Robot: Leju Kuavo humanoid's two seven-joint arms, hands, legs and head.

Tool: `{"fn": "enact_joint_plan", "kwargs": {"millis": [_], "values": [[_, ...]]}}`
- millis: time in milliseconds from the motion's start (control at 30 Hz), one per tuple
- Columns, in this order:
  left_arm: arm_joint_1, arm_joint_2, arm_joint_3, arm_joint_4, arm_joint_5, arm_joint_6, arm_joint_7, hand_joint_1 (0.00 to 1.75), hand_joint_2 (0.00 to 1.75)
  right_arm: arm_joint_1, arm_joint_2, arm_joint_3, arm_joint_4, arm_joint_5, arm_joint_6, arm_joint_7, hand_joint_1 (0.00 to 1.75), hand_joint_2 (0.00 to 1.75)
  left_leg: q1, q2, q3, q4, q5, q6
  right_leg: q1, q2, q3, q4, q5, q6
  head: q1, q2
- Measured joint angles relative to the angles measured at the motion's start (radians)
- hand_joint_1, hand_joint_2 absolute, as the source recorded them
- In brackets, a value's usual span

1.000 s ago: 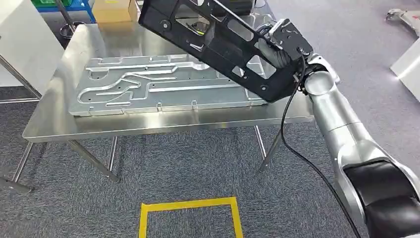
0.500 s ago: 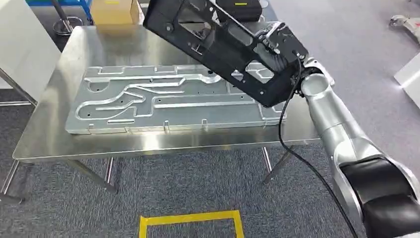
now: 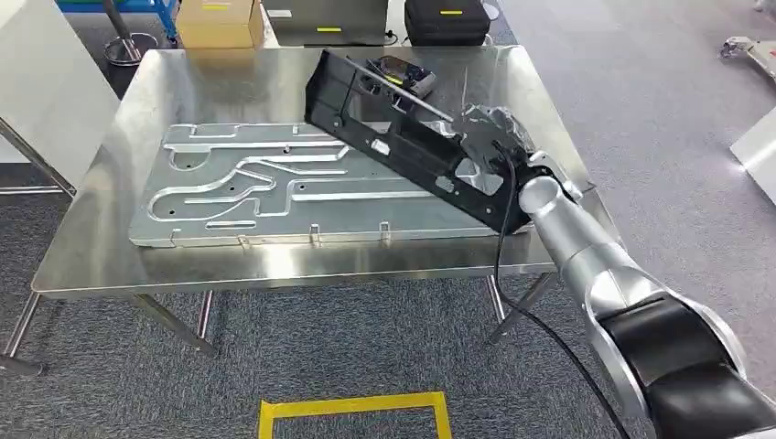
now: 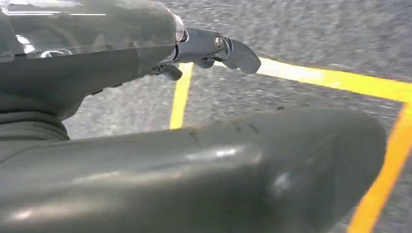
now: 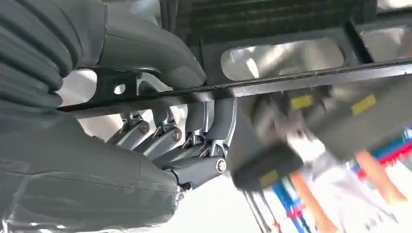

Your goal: Take the parts from the cabinet and place them on the table.

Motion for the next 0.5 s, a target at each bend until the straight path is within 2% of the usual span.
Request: {"fn": "enact_joint_plan", "kwargs": {"millis": [133,300,500], "values": [[-0.013,0.000,-0.003,0.000,0.003,0.001,0.000,0.00,0.00,-0.060,0.051,0.001,0.041,0.020,-0.011,0.015,1.75,1.75,0.000,0.004,0.008,0.000,0.001,-0.001,0.000,0.003,0.005,0.005,0.001,-0.001,0.000,0.000],[-0.020,0.000,-0.002,0.000,0.011,0.005,0.008,0.00,0.00,-0.082,0.098,0.002,0.062,0.032,-0.016,0.015,1.75,1.75,0.000,0.004,0.012,-0.001,0.002,-0.001,0.001,0.002,0.008,0.005,0.000,-0.002,0.000,0.000],[-0.021,0.000,-0.002,0.000,0.010,0.006,0.023,0.00,0.00,-0.090,0.113,0.002,0.063,0.030,0.013,0.028,1.75,1.75,0.000,0.004,0.012,-0.002,0.002,-0.002,0.001,0.002,0.008,0.005,-0.001,-0.003,0.000,0.000]]}}
